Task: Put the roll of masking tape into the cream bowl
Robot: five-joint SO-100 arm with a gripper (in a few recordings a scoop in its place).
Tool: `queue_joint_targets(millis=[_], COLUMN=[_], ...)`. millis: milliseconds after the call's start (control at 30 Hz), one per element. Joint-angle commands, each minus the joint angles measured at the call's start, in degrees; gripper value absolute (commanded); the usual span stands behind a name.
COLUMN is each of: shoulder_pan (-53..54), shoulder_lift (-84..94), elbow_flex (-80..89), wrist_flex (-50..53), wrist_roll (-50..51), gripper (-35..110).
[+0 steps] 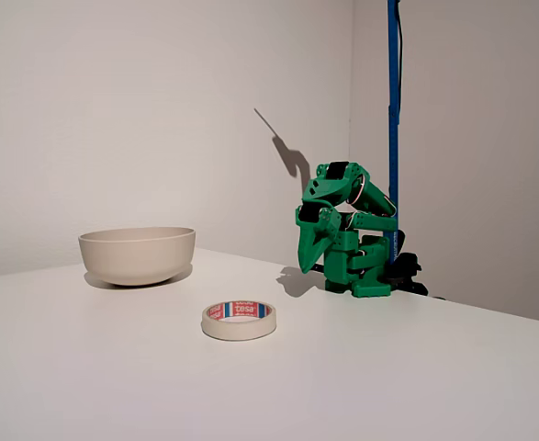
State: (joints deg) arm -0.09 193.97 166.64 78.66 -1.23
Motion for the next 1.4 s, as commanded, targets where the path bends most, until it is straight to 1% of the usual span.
queue_joint_targets(millis=[0, 400, 633, 833, 900, 1033, 1367], shoulder_pan=[-3.96, -3.96, -1.85, 0.44, 0.53, 0.7, 1.23], shoulder_lift=[0.26, 0.26, 0.35, -0.97, -5.54, -21.27, -52.29], elbow_flex=[0.26, 0.26, 0.26, -2.72, -4.83, -13.97, -36.56], wrist_flex=[0.79, 0.79, 0.79, -2.9, -4.92, -7.47, -6.94], wrist_roll=[3.43, 3.52, 3.6, 3.78, 3.6, 4.31, 3.6], gripper=[-8, -8, -8, -8, -8, -8, -8])
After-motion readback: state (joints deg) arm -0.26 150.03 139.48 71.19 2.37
